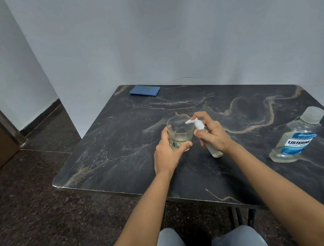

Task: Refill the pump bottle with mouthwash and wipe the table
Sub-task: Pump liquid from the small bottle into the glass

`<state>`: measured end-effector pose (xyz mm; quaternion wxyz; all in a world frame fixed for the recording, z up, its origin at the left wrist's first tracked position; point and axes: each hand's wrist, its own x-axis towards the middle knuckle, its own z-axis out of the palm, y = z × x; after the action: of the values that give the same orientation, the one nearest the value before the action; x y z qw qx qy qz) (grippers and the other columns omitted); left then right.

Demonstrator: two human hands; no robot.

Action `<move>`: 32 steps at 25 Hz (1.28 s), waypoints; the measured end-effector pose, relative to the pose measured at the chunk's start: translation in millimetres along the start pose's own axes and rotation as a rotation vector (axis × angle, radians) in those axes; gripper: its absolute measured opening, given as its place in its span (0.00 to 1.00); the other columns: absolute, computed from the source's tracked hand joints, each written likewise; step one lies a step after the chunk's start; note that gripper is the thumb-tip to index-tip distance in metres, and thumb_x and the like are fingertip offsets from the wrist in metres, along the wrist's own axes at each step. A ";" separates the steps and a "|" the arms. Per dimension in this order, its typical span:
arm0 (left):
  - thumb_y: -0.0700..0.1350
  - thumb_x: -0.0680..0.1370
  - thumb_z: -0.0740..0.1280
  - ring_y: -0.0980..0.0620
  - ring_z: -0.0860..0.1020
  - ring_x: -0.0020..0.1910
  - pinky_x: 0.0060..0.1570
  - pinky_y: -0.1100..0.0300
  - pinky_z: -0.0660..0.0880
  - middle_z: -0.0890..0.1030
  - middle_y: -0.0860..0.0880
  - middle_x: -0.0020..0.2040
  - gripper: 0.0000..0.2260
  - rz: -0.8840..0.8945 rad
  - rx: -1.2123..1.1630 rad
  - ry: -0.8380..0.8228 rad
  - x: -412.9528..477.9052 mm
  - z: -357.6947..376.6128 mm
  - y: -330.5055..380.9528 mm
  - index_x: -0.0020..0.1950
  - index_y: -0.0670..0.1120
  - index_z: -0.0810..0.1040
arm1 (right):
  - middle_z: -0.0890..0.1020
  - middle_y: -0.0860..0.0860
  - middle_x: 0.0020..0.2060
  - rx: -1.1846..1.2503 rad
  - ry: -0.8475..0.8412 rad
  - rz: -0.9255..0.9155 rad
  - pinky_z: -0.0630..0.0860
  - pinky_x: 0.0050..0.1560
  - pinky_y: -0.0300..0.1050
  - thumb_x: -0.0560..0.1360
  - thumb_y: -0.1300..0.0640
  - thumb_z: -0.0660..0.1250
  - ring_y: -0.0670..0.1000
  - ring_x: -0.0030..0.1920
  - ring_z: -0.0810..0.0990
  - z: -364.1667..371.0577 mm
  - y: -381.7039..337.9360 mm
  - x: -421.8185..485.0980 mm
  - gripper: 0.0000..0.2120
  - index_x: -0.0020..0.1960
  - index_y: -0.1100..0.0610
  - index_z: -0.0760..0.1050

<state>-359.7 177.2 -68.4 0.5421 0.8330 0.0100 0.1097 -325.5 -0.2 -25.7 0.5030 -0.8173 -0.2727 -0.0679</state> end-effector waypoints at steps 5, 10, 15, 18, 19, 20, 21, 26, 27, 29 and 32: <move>0.63 0.66 0.74 0.52 0.77 0.61 0.57 0.54 0.74 0.80 0.54 0.61 0.37 -0.001 0.001 0.008 0.5 0.1 0.3 0.71 0.58 0.63 | 0.77 0.60 0.30 -0.011 0.011 -0.013 0.76 0.31 0.44 0.74 0.57 0.61 0.57 0.25 0.76 -1.2 -0.7 -0.7 0.18 0.61 0.43 0.65; 0.65 0.65 0.74 0.51 0.77 0.61 0.58 0.53 0.74 0.80 0.53 0.62 0.39 -0.007 0.018 0.004 0.9 0.3 -1.0 0.72 0.57 0.63 | 0.78 0.51 0.36 0.029 0.118 -0.013 0.79 0.33 0.47 0.74 0.62 0.63 0.54 0.28 0.78 -2.8 -0.4 -11.9 0.26 0.68 0.50 0.60; 0.67 0.64 0.74 0.51 0.76 0.63 0.61 0.50 0.74 0.79 0.53 0.64 0.42 -0.014 0.015 -0.006 1.0 0.3 -1.6 0.73 0.57 0.62 | 0.77 0.52 0.41 -0.086 0.240 0.017 0.73 0.42 0.46 0.73 0.49 0.63 0.52 0.38 0.76 -3.5 4.3 -26.8 0.13 0.54 0.54 0.67; 0.68 0.64 0.73 0.51 0.76 0.64 0.62 0.49 0.74 0.78 0.53 0.64 0.42 -0.025 0.009 -0.006 1.6 -1.1 -3.5 0.73 0.57 0.62 | 0.72 0.48 0.45 -0.103 0.276 0.061 0.69 0.47 0.32 0.73 0.44 0.62 0.42 0.43 0.71 -7.4 0.1 -38.4 0.12 0.52 0.49 0.67; 0.68 0.64 0.73 0.51 0.76 0.64 0.62 0.49 0.74 0.78 0.53 0.64 0.42 -0.026 0.004 -0.013 1.3 -1.2 -3.0 0.73 0.57 0.62 | 0.70 0.47 0.47 -0.105 0.272 0.091 0.68 0.49 0.30 0.73 0.42 0.61 0.39 0.46 0.71 -11.0 -0.5 -43.8 0.14 0.54 0.47 0.67; 0.68 0.64 0.74 0.51 0.75 0.64 0.62 0.50 0.73 0.78 0.53 0.65 0.42 -0.028 -0.002 -0.017 1.6 -1.5 -3.5 0.73 0.58 0.61 | 0.70 0.46 0.48 -0.105 0.249 0.125 0.67 0.52 0.29 0.73 0.41 0.61 0.38 0.49 0.70 -14.3 -0.4 -49.0 0.16 0.56 0.47 0.66; 0.67 0.64 0.74 0.51 0.75 0.64 0.62 0.50 0.73 0.78 0.53 0.65 0.42 -0.028 -0.006 -0.020 1.0 -1.3 -3.0 0.73 0.58 0.62 | 0.70 0.46 0.50 -0.104 0.215 0.164 0.66 0.54 0.31 0.72 0.39 0.61 0.38 0.52 0.70 -18.0 0.8 -55.2 0.19 0.59 0.47 0.65; 0.60 0.66 0.77 0.52 0.76 0.63 0.60 0.56 0.71 0.78 0.53 0.64 0.38 -0.011 -0.044 -0.019 -1.0 -1.1 -0.7 0.71 0.58 0.64 | 0.71 0.45 0.61 -0.108 0.094 0.276 0.69 0.53 0.33 0.75 0.47 0.68 0.43 0.58 0.72 -29.3 1.1 -77.8 0.30 0.72 0.44 0.57; 0.60 0.66 0.77 0.51 0.75 0.64 0.61 0.56 0.72 0.78 0.53 0.64 0.38 -0.008 -0.045 -0.018 -1.6 -1.3 -0.7 0.72 0.58 0.63 | 0.71 0.44 0.60 -0.116 0.096 0.279 0.69 0.51 0.32 0.75 0.49 0.69 0.42 0.57 0.72 -29.4 -0.9 -79.8 0.31 0.72 0.44 0.57; 0.60 0.67 0.76 0.50 0.75 0.65 0.62 0.54 0.71 0.77 0.51 0.66 0.39 -0.007 -0.027 -0.020 -1.2 -0.8 -0.9 0.73 0.56 0.62 | 0.73 0.43 0.58 -0.112 0.136 0.288 0.72 0.51 0.34 0.73 0.51 0.71 0.42 0.55 0.74 -27.7 -4.4 -81.6 0.31 0.71 0.44 0.61; 0.58 0.68 0.76 0.49 0.75 0.64 0.62 0.52 0.72 0.77 0.50 0.66 0.39 -0.017 0.005 -0.021 0.5 0.5 -1.1 0.74 0.55 0.62 | 0.78 0.46 0.53 -0.096 0.258 0.314 0.77 0.52 0.44 0.71 0.52 0.74 0.47 0.51 0.78 -24.0 -1.1 -84.0 0.21 0.61 0.49 0.71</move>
<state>-359.0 177.3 -69.5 0.5410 0.8354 0.0114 0.0963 -392.9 -52.1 -45.6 0.4985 -0.8574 -0.0716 -0.1059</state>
